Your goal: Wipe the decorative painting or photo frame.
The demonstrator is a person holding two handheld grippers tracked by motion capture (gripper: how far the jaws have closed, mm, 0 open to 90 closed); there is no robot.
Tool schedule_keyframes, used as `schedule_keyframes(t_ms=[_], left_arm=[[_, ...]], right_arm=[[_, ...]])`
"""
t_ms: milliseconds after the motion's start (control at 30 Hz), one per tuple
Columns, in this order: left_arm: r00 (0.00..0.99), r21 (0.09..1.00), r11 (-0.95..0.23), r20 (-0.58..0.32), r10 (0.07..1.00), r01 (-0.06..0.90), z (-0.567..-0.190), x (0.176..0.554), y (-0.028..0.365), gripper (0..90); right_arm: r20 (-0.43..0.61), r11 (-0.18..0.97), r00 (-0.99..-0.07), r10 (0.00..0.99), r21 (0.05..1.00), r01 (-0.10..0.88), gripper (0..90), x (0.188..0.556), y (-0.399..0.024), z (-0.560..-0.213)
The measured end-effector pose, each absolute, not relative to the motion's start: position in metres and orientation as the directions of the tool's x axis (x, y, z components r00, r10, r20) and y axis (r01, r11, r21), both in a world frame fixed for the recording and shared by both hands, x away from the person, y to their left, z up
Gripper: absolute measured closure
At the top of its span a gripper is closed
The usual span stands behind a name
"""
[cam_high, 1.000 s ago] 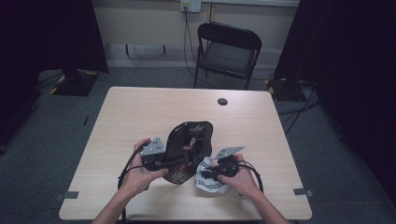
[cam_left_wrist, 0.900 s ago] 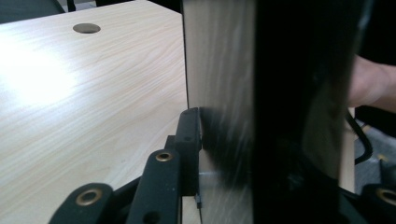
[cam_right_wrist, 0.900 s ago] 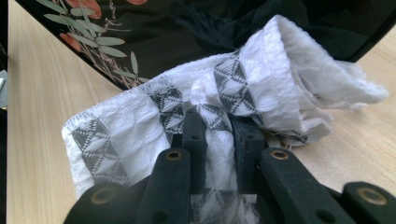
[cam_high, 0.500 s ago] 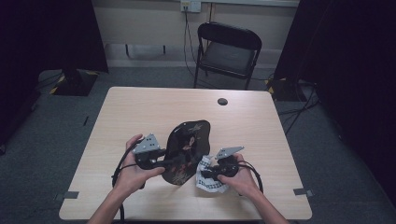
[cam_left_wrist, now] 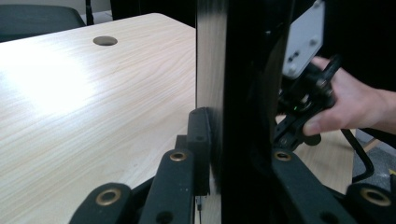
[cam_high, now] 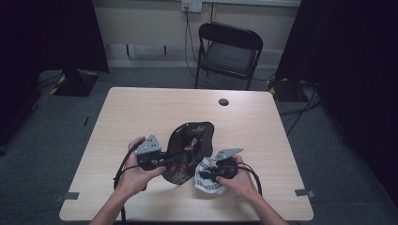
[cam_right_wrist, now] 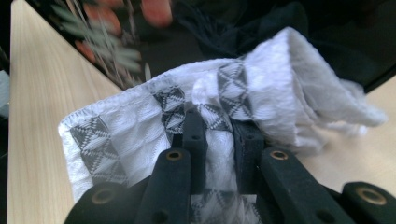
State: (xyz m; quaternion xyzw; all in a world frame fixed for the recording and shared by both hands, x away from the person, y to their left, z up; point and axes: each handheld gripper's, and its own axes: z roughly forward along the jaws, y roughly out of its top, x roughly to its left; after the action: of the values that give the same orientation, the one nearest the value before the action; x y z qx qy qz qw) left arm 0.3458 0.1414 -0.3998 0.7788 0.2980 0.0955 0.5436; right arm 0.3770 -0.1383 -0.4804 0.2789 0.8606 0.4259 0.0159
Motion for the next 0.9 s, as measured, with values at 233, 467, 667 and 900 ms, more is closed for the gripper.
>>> schedule_keyframes(t_ms=[233,467,667,900], left_arm=[[0.803,0.905,-0.223,-0.183,0.567,0.364,-0.401,0.347,0.142,78.8],[0.796,0.903,-0.214,-0.192,0.574,0.373,-0.401,0.348,0.144,78.8],[0.808,0.909,-0.235,-0.16,0.566,0.345,-0.4,0.346,0.139,78.1],[0.798,0.899,-0.214,-0.203,0.568,0.381,-0.401,0.349,0.143,79.9]], right_arm=[[0.182,0.345,-0.835,0.519,0.849,0.4,79.2,0.376,-0.145,-0.445],[0.232,0.42,-0.825,0.515,0.771,0.479,79.0,0.376,-0.139,-0.481],[0.216,0.426,-0.811,0.544,0.762,0.488,79.1,0.38,-0.141,-0.479],[0.209,0.313,-0.78,0.59,0.832,0.459,78.6,0.384,-0.161,-0.452]])
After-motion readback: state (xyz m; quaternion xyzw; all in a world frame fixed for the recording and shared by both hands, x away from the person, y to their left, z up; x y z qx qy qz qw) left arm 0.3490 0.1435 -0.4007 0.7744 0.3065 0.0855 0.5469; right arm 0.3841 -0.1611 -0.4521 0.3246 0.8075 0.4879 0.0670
